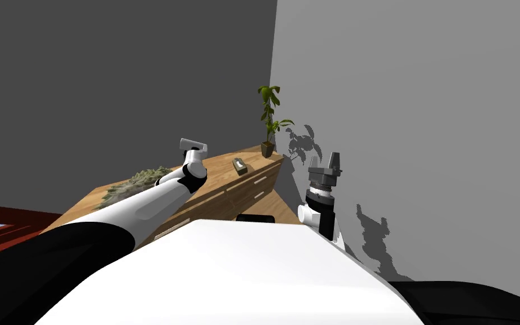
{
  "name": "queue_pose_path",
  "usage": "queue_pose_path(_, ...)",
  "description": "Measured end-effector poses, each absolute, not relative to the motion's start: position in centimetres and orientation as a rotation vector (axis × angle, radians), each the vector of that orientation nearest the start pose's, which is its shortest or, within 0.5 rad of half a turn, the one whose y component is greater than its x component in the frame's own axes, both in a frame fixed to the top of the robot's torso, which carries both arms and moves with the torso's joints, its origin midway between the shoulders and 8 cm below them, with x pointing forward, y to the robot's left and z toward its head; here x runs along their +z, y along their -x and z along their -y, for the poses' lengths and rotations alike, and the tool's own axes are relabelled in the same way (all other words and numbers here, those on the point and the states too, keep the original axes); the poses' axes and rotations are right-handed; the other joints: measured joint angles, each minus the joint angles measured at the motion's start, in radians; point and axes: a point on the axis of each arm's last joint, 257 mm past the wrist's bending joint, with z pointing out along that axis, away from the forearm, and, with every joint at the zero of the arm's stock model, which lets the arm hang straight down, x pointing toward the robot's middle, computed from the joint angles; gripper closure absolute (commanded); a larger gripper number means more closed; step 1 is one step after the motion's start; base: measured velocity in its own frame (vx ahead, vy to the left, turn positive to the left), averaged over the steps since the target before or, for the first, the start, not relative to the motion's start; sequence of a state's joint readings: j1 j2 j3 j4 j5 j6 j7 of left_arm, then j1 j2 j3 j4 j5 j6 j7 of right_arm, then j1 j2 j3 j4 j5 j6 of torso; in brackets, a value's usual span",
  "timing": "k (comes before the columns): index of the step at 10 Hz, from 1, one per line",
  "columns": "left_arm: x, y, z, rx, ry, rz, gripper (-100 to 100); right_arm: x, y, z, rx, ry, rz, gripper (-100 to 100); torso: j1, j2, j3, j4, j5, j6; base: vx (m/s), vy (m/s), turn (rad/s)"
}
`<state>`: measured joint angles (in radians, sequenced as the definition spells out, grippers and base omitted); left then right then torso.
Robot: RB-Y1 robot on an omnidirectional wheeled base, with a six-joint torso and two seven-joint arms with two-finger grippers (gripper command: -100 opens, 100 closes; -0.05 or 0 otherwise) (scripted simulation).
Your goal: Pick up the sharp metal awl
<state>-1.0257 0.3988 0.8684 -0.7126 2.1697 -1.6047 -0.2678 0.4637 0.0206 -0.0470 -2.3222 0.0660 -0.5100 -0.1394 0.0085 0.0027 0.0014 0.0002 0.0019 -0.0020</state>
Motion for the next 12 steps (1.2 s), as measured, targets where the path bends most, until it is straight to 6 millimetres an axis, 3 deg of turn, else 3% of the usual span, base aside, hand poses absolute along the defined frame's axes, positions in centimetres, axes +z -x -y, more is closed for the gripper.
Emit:
queue_pose_path(6, -23.6, -41.2, -54.4, 0.582, -1.94, -3.03, -100, 5.6, -33.4, 28.2, 1.374, -0.607, -0.541, 0, 0.001, 0.002, 0.001, 0.001, 0.0, -0.001, -0.081, 0.095, -0.141)
queue_pose_path(7, -23.7, -41.2, -54.3, 0.582, -1.934, -3.034, 100, 5.6, -33.4, 28.2, 1.374, -0.607, -0.541, 0, -0.002, -0.001, 0.0, 0.0, 0.0, -0.001, -0.008, 0.009, 0.005)
queue_pose_path(11, -23.5, -41.3, -54.4, 0.587, -1.932, -3.034, 100, 5.6, -33.4, 28.2, 1.374, -0.607, -0.54, 0, -0.003, -0.007, -0.005, -0.003, 0.002, -0.001, 0.0, 0.002, -0.001)
queue_pose_path(12, -23.5, -41.3, -54.4, 0.586, -1.932, -3.034, 0, 5.6, -33.4, 28.2, 1.374, -0.607, -0.54, 0, -0.003, -0.007, -0.005, -0.003, 0.002, -0.001, 0.0, 0.0, 0.0)
